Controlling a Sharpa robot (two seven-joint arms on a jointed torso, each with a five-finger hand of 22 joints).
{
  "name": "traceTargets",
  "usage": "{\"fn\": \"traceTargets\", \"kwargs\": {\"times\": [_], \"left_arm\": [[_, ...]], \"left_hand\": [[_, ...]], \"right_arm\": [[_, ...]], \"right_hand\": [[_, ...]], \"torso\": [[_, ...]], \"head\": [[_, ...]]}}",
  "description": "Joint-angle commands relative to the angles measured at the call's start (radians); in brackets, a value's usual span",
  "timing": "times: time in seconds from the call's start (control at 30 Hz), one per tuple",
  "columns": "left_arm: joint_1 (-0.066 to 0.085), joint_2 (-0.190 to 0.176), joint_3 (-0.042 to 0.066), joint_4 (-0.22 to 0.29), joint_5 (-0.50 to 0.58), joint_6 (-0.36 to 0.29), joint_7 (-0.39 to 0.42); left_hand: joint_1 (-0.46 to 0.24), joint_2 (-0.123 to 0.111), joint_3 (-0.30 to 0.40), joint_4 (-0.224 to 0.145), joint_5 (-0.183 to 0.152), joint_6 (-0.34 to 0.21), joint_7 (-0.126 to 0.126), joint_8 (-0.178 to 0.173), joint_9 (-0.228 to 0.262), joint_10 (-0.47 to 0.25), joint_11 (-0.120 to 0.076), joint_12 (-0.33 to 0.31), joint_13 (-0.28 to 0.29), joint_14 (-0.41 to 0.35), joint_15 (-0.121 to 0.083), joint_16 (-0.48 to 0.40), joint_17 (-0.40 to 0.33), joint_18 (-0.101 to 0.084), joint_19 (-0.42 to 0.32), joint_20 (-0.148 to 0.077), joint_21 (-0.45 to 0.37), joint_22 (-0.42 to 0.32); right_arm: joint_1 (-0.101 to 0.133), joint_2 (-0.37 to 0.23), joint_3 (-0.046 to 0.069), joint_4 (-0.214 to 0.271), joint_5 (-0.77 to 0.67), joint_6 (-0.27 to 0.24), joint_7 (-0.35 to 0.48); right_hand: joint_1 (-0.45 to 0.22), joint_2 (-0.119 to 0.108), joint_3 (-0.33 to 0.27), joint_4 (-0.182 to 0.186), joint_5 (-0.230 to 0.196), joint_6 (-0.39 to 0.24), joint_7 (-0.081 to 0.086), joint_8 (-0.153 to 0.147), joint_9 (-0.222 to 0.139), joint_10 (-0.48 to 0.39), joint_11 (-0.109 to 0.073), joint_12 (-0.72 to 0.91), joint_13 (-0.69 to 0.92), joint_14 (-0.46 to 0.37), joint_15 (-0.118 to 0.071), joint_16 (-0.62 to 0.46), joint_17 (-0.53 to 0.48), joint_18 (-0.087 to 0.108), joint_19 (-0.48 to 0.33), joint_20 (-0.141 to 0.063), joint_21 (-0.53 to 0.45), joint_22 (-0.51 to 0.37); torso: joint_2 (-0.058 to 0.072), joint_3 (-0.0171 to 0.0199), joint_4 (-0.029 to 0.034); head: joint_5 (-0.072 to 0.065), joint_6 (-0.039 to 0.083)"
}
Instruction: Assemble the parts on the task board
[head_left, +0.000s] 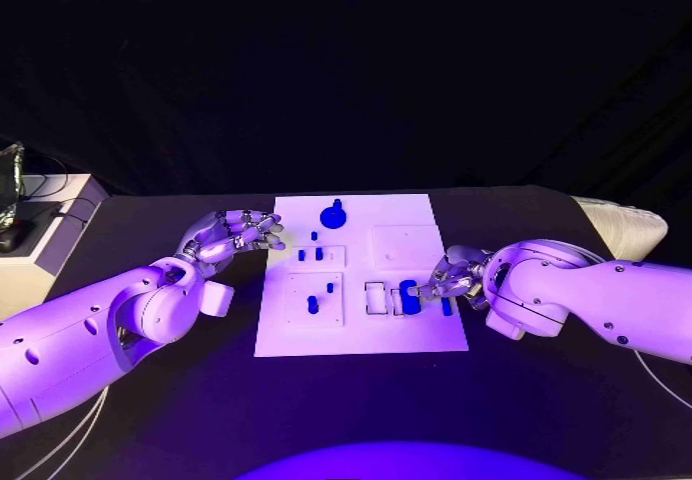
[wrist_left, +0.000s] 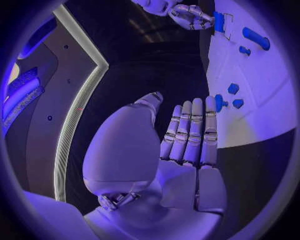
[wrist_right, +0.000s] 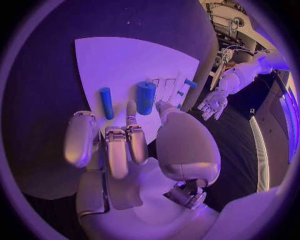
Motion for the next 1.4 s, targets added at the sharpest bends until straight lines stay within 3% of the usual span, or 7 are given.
{"fn": "traceTargets", "kwargs": {"times": [0.03,0.5,0.83,0.93,1.07,1.17,1.4], "left_arm": [[-0.002,0.003,0.001,0.0,-0.002,0.008,-0.002],[-0.003,0.001,0.001,-0.001,-0.001,0.014,-0.007],[-0.003,-0.002,0.001,-0.002,0.0,0.017,-0.012],[-0.003,-0.002,0.001,-0.002,0.0,0.017,-0.014],[-0.003,-0.003,0.001,-0.002,0.0,0.017,-0.016],[-0.003,-0.004,0.001,-0.004,0.0,0.017,-0.018],[-0.003,-0.004,0.001,-0.012,-0.002,0.026,-0.025]], "left_hand": [[-0.009,-0.003,-0.004,0.0,-0.001,-0.003,0.003,-0.002,-0.001,0.0,0.004,-0.003,-0.001,0.007,0.001,-0.003,0.001,0.011,0.008,-0.002,-0.003,-0.001],[-0.01,-0.002,-0.005,0.0,-0.001,-0.004,0.004,-0.002,-0.001,-0.001,0.005,-0.004,-0.001,0.006,0.002,-0.004,0.001,0.01,0.008,-0.002,-0.004,-0.002],[-0.01,-0.001,-0.006,0.0,-0.001,-0.005,0.005,-0.002,-0.002,-0.002,0.005,-0.004,-0.001,0.005,0.003,-0.004,0.002,0.01,0.008,-0.001,-0.005,-0.002],[-0.01,-0.001,-0.006,0.0,-0.001,-0.005,0.005,-0.002,-0.002,-0.002,0.005,-0.004,-0.001,0.005,0.003,-0.004,0.002,0.01,0.008,-0.001,-0.005,-0.002],[-0.01,0.001,-0.007,0.0,-0.001,-0.005,0.005,-0.002,-0.002,-0.002,0.006,-0.005,-0.001,0.005,0.003,-0.005,0.002,0.01,0.009,-0.001,-0.006,-0.002],[-0.01,0.001,-0.007,0.0,-0.001,-0.005,0.005,-0.002,-0.002,-0.002,0.006,-0.005,-0.001,0.005,0.003,-0.005,0.002,0.01,0.009,-0.001,-0.006,-0.002],[0.006,0.016,-0.001,-0.007,0.011,-0.008,0.007,-0.003,-0.004,-0.007,0.007,-0.008,0.0,0.003,0.004,-0.007,0.004,0.01,0.011,-0.001,-0.01,-0.005]], "right_arm": [[-0.002,0.017,0.0,-0.009,-0.014,0.011,-0.014],[-0.027,0.068,-0.003,-0.058,-0.037,0.039,-0.021],[-0.037,0.079,-0.004,-0.074,-0.051,0.076,-0.03],[-0.039,0.081,-0.004,-0.074,-0.054,0.059,-0.027],[-0.04,0.079,-0.004,-0.071,-0.049,0.021,-0.016],[-0.04,0.073,-0.004,-0.066,-0.032,-0.012,-0.007],[-0.03,0.061,-0.003,-0.064,0.071,-0.047,0.0]], "right_hand": [[-0.013,-0.003,-0.013,0.0,-0.011,-0.008,0.002,0.005,0.003,0.053,0.001,-0.002,0.179,0.104,-0.002,0.004,0.263,-0.016,0.046,-0.004,-0.006,0.17],[-0.011,-0.003,-0.031,-0.001,-0.024,-0.009,0.002,0.006,0.009,0.049,0.001,-0.009,0.175,0.104,-0.002,0.004,0.263,-0.015,0.044,-0.004,-0.016,0.169],[0.027,0.001,-0.047,-0.003,-0.02,-0.009,0.001,0.009,0.021,0.046,0.001,-0.016,0.172,0.104,-0.002,0.004,0.263,-0.014,0.042,-0.003,-0.022,0.169],[0.06,0.008,-0.046,-0.004,0.007,-0.011,0.001,0.008,0.027,0.046,0.0,-0.016,0.174,0.104,-0.003,0.004,0.263,-0.014,0.042,-0.003,-0.022,0.171],[0.127,0.035,-0.007,-0.007,0.123,-0.012,0.0,0.0,0.031,0.049,-0.002,-0.013,0.178,0.104,-0.005,0.004,0.263,-0.015,0.043,-0.005,-0.016,0.175],[0.176,0.031,0.038,-0.01,0.207,-0.007,-0.003,-0.007,0.031,0.048,-0.005,-0.015,0.178,0.104,-0.007,0.004,0.263,-0.014,0.043,-0.007,-0.018,0.176],[0.223,-0.006,0.141,-0.009,0.231,0.004,-0.006,-0.014,0.033,0.046,-0.008,-0.019,0.178,0.104,-0.01,0.004,0.263,-0.015,0.043,-0.01,-0.018,0.179]], "torso": [[0.001,0.0005,-0.0004],[0.001,0.0017,-0.0004],[0.0,0.0,-0.0008],[0.001,0.0005,0.0],[0.001,0.0,0.0004],[0.001,0.0001,-0.0001],[-0.001,-0.0001,-0.0012]], "head": [[0.0,-0.001],[0.011,-0.01],[0.014,-0.013],[0.015,-0.013],[0.016,-0.013],[0.018,-0.012],[0.02,-0.011]]}}
